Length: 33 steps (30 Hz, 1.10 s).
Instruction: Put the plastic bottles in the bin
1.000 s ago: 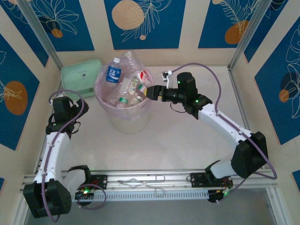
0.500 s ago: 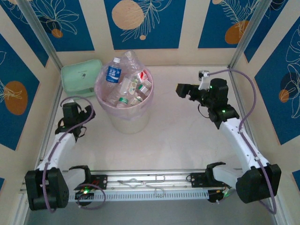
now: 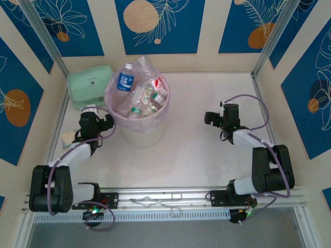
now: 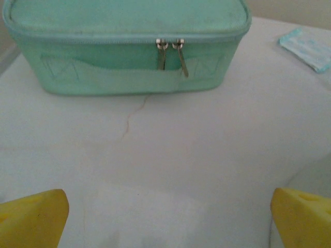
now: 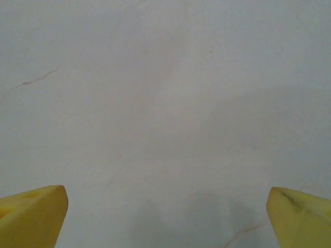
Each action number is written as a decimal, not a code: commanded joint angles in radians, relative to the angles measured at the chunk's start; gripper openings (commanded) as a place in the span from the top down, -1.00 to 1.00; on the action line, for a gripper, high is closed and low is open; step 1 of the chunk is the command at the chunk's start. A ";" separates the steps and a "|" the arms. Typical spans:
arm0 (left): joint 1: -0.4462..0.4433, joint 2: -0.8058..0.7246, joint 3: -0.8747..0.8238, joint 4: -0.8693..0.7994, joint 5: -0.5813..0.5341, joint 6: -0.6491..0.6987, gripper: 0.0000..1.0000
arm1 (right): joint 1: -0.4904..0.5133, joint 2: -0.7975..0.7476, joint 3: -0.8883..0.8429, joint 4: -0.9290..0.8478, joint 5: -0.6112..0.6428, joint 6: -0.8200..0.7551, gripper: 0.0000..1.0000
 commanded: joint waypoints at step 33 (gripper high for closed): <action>-0.043 0.321 -0.161 0.671 -0.038 0.217 -0.99 | -0.066 0.105 -0.237 0.657 -0.065 -0.103 -0.98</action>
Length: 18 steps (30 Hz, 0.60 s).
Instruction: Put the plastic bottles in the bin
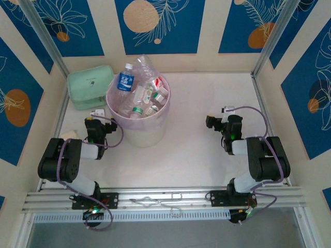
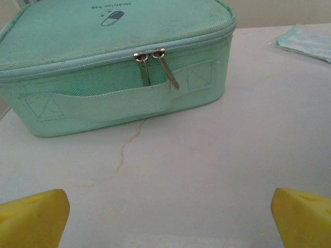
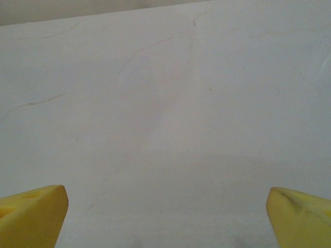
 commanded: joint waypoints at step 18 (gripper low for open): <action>-0.010 0.008 -0.012 0.041 -0.001 0.016 -0.99 | -0.003 -0.002 0.019 0.027 0.010 0.001 -0.98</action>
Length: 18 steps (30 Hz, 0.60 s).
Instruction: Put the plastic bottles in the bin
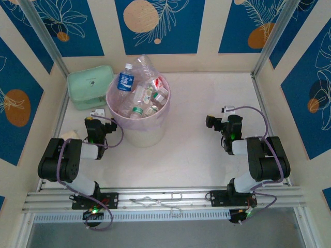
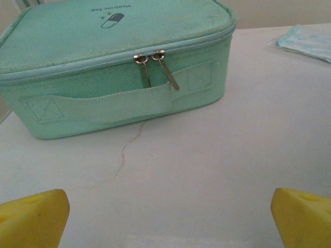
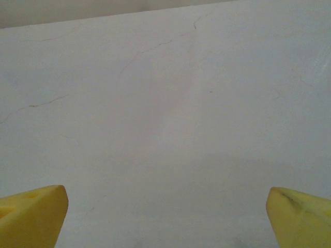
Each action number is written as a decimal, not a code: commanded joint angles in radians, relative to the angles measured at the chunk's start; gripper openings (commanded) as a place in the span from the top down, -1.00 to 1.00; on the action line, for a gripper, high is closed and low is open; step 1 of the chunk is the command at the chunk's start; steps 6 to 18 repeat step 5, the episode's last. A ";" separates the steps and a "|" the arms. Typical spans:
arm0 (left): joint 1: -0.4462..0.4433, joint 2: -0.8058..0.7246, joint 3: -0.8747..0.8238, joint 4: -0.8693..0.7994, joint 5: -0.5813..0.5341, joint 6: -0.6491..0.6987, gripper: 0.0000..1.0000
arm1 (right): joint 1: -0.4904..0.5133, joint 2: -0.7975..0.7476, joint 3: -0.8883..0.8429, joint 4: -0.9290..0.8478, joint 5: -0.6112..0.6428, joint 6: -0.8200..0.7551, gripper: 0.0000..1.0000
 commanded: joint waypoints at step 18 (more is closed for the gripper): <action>-0.010 0.008 -0.012 0.037 -0.001 0.007 -0.99 | -0.002 -0.006 0.011 0.035 0.010 -0.001 -0.98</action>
